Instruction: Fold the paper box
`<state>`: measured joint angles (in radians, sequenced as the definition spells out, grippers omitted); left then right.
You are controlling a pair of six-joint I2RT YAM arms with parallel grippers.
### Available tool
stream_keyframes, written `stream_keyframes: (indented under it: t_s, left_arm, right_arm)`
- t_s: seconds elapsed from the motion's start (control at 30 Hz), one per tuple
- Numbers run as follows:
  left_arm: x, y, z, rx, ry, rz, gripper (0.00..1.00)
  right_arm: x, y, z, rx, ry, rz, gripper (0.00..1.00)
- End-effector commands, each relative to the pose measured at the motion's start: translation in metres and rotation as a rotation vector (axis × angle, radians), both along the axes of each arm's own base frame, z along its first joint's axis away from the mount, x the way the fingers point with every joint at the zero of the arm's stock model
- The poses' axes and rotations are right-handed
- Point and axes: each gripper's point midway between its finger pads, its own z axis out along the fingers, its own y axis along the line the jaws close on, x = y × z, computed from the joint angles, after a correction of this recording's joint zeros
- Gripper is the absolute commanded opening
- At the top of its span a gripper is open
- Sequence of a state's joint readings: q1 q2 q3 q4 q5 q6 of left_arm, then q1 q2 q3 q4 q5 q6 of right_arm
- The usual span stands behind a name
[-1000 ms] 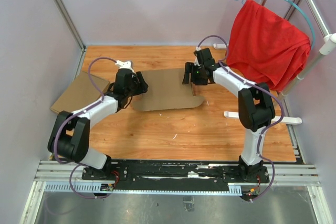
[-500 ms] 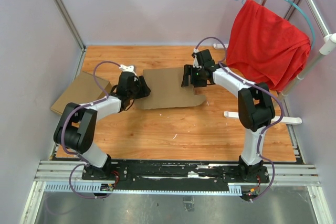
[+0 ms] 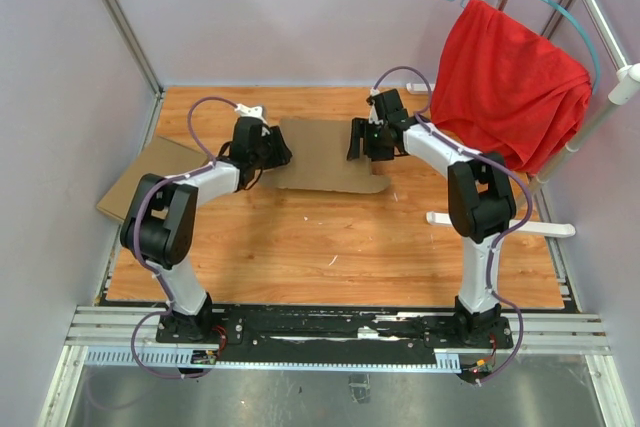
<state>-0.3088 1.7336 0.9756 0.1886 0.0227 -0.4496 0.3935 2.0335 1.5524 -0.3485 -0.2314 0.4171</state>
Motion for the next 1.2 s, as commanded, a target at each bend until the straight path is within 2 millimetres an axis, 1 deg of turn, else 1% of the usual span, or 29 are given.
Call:
stream_keyframes:
  t_s: [0.0, 0.07, 0.1, 0.17, 0.27, 0.3, 0.33, 0.37, 0.43, 0.47, 0.5, 0.53, 0.57, 0.6, 0.63, 0.67, 0.7, 0.73, 0.77, 0.8, 0.83, 0.87, 0.9, 0.97, 1.0, 1.1, 1.17]
  left_arm:
    - [0.018, -0.022, 0.027, -0.061, -0.068, -0.069, 0.55]
    - [0.02, -0.021, 0.028, -0.055, -0.068, -0.061, 0.55]
    - [0.021, -0.016, 0.029, -0.043, -0.071, -0.039, 0.55]
    - [0.022, -0.002, 0.033, -0.012, -0.069, 0.011, 0.55]
    - [0.02, 0.025, 0.047, 0.003, -0.083, 0.089, 0.56]
    - [0.019, 0.034, 0.053, 0.001, -0.088, 0.116, 0.58]
    - [0.016, 0.044, 0.062, 0.001, -0.1, 0.135, 0.59]
    - [0.013, 0.05, 0.065, 0.007, -0.102, 0.148, 0.6]
    - [0.003, 0.062, 0.075, 0.032, -0.115, 0.182, 0.6]
    - [-0.003, 0.067, 0.075, 0.044, -0.113, 0.196, 0.6]
    - [-0.009, 0.071, 0.076, 0.05, -0.114, 0.209, 0.6]
    - [-0.016, 0.072, 0.075, 0.046, -0.114, 0.213, 0.57]
    - [-0.023, 0.072, 0.073, 0.03, -0.115, 0.206, 0.55]
    - [-0.03, 0.067, 0.073, 0.005, -0.126, 0.182, 0.52]
    - [-0.037, 0.06, 0.071, -0.027, -0.136, 0.143, 0.5]
    - [-0.043, 0.053, 0.069, -0.057, -0.15, 0.106, 0.49]
    - [-0.048, 0.046, 0.066, -0.082, -0.157, 0.068, 0.48]
    - [-0.052, 0.039, 0.064, -0.106, -0.168, 0.026, 0.47]
    - [-0.056, 0.036, 0.059, -0.113, -0.156, 0.004, 0.47]
    - [-0.058, 0.032, 0.054, -0.114, -0.147, -0.023, 0.48]
    - [-0.06, 0.029, 0.05, -0.108, -0.138, -0.051, 0.49]
    - [-0.061, 0.028, 0.044, -0.099, -0.117, -0.068, 0.5]
    - [-0.062, 0.027, 0.04, -0.086, -0.103, -0.082, 0.51]
    - [-0.061, 0.027, 0.036, -0.068, -0.093, -0.096, 0.51]
    - [-0.061, 0.026, 0.035, -0.069, -0.094, -0.096, 0.52]
    - [-0.062, 0.025, 0.038, -0.076, -0.111, -0.1, 0.54]
    - [-0.061, 0.024, 0.039, -0.069, -0.12, -0.104, 0.54]
  right_arm:
    - [0.009, -0.001, 0.002, -0.004, 0.004, -0.021, 0.71]
    - [0.012, -0.005, 0.004, -0.008, -0.001, -0.035, 0.71]
    - [0.014, -0.009, 0.008, -0.014, -0.006, -0.044, 0.71]
    - [0.017, -0.017, 0.016, -0.033, -0.023, -0.06, 0.71]
    - [0.017, -0.033, 0.028, -0.061, -0.057, -0.077, 0.71]
    - [0.016, -0.039, 0.041, -0.07, -0.088, -0.083, 0.72]
    - [0.015, -0.047, 0.049, -0.084, -0.104, -0.099, 0.72]
    - [0.012, -0.056, 0.055, -0.098, -0.12, -0.118, 0.73]
    - [0.008, -0.069, 0.072, -0.101, -0.185, -0.155, 0.75]
    - [0.005, -0.071, 0.082, -0.079, -0.223, -0.185, 0.77]
    - [0.001, -0.069, 0.092, -0.01, -0.253, -0.206, 0.79]
    - [-0.006, -0.063, 0.097, 0.104, -0.253, -0.188, 0.92]
    - [-0.014, -0.054, 0.103, 0.237, -0.249, -0.14, 1.0]
    - [-0.024, -0.05, 0.099, 0.326, -0.244, -0.066, 1.0]
    - [-0.036, -0.04, 0.1, 0.443, -0.254, 0.053, 1.0]
    - [-0.046, -0.027, 0.109, 0.645, -0.177, 0.06, 0.99]
    - [-0.053, -0.021, 0.11, 0.744, -0.165, 0.1, 0.99]
    - [-0.058, -0.017, 0.1, 0.779, -0.133, 0.102, 0.99]
    - [-0.063, -0.013, 0.092, 0.759, -0.11, 0.109, 0.99]
    - [-0.067, -0.012, 0.077, 0.675, -0.089, 0.101, 0.99]
    - [-0.069, -0.01, 0.068, 0.552, -0.089, 0.092, 0.99]
    - [-0.075, -0.013, 0.055, 0.402, -0.088, 0.086, 0.99]
    - [-0.08, -0.014, 0.049, 0.28, -0.105, 0.09, 0.99]
    - [-0.085, -0.02, 0.046, 0.096, -0.149, 0.084, 0.98]
    - [-0.085, -0.024, 0.046, 0.031, -0.155, 0.062, 0.99]
    - [-0.088, -0.051, 0.04, -0.164, -0.121, -0.033, 0.98]
    - [-0.09, -0.065, 0.039, -0.242, -0.113, -0.076, 0.98]
